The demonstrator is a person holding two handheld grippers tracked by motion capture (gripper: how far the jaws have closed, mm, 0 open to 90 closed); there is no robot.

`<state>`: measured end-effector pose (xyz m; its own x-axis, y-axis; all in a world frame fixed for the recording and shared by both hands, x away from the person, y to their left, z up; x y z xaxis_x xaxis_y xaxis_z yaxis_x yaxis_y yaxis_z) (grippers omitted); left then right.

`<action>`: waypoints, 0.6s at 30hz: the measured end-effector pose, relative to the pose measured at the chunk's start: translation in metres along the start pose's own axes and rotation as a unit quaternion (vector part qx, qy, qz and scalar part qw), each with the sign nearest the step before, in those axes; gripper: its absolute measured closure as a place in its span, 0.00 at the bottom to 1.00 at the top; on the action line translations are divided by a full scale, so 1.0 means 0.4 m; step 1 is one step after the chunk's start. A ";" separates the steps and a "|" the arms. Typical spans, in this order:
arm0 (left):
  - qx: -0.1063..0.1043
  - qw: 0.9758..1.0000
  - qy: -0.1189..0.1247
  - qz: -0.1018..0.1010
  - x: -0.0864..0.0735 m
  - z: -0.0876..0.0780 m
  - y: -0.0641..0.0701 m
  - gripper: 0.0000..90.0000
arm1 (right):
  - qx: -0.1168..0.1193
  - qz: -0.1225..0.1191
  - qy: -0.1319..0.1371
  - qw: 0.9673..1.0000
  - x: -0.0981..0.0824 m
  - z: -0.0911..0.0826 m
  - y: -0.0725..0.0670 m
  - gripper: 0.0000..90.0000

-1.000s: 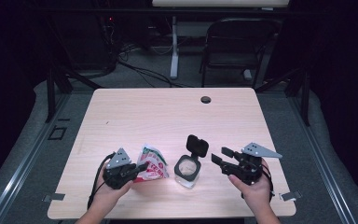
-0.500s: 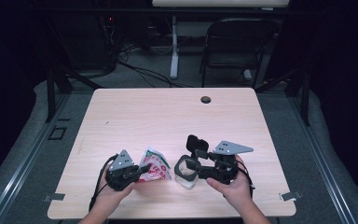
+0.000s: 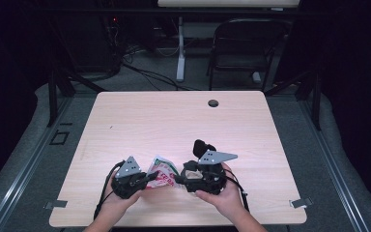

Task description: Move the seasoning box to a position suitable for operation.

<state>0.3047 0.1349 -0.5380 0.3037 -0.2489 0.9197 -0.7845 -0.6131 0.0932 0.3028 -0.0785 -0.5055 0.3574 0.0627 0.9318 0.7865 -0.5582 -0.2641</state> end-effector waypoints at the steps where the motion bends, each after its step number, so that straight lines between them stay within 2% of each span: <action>1: -0.002 1.000 -0.001 -0.001 0.000 0.000 0.000 1.00 | 0.002 -0.003 -0.006 1.000 -0.003 0.006 -0.003 0.47; 7: -0.003 1.000 0.000 -0.002 -0.001 -0.002 -0.002 1.00 | 0.001 -0.008 -0.024 1.000 -0.021 0.043 -0.009 0.48; 18: -0.006 1.000 0.001 -0.006 -0.002 -0.003 -0.005 1.00 | -0.001 -0.009 -0.045 0.999 -0.039 0.070 -0.010 0.55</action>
<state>0.3052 0.1372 -0.5386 0.3121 -0.2400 0.9192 -0.7874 -0.6067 0.1090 0.3083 -0.0539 -0.5258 0.3870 0.1464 0.9104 0.7921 -0.5582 -0.2470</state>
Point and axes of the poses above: each handheld gripper's, and its own axes: z roughly forward along the jaws, x roughly out of its top, y roughly to its right, the point moved 4 cm from there along z, roughly forward along the jaws, and after that the axes turned 12 degrees about y, right-handed, at the moved point
